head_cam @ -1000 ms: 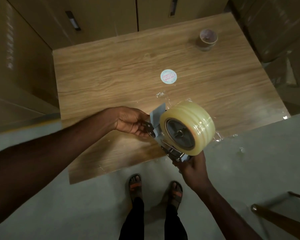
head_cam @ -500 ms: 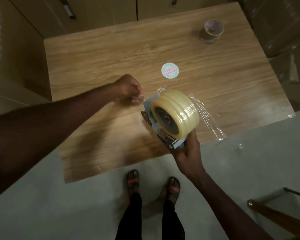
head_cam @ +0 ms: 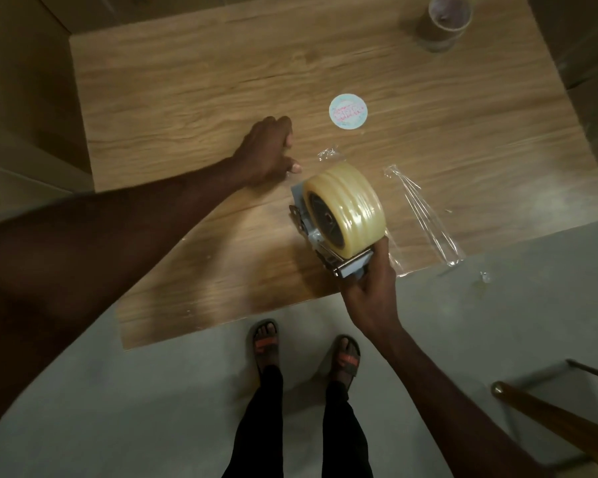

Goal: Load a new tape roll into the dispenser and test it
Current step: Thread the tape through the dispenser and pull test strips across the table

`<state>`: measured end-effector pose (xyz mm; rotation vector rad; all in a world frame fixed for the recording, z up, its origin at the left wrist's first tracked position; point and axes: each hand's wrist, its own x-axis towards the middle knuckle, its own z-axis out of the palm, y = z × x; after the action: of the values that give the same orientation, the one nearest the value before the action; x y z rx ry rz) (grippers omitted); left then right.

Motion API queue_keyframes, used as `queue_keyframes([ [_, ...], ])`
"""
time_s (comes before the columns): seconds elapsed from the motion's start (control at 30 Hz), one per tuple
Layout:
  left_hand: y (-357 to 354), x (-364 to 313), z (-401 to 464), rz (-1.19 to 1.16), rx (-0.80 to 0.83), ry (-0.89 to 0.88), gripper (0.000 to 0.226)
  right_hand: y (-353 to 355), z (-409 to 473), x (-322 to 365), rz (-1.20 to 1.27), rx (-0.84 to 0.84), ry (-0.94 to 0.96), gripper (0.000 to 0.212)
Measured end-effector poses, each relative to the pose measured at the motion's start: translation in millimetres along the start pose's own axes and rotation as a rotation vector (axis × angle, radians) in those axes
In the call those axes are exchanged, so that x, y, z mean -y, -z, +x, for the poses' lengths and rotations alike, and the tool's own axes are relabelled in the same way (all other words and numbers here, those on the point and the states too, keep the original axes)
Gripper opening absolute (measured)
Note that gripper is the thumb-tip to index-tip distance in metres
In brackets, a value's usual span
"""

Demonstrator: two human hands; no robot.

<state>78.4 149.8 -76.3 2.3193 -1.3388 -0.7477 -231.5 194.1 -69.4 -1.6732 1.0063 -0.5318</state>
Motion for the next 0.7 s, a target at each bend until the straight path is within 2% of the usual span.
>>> queue_keyframes([
  [0.17, 6, -3, 4, 0.003, 0.044, 0.051, 0.054, 3, -2, 4, 0.013, 0.001, 0.024, 0.053],
  [0.33, 5, -4, 5, 0.015, 0.035, 0.091, 0.053, 22, -39, -17, -0.058, 0.013, -0.051, 0.059],
  [0.47, 5, -3, 7, 0.028, 0.039, 0.105, 0.054, 47, -96, -37, -0.099, -0.014, -0.096, 0.043],
  [0.7, 7, -16, 6, 0.088, 0.072, 0.111, 0.05, 87, -158, -80, -0.134, 0.019, -0.141, 0.04],
])
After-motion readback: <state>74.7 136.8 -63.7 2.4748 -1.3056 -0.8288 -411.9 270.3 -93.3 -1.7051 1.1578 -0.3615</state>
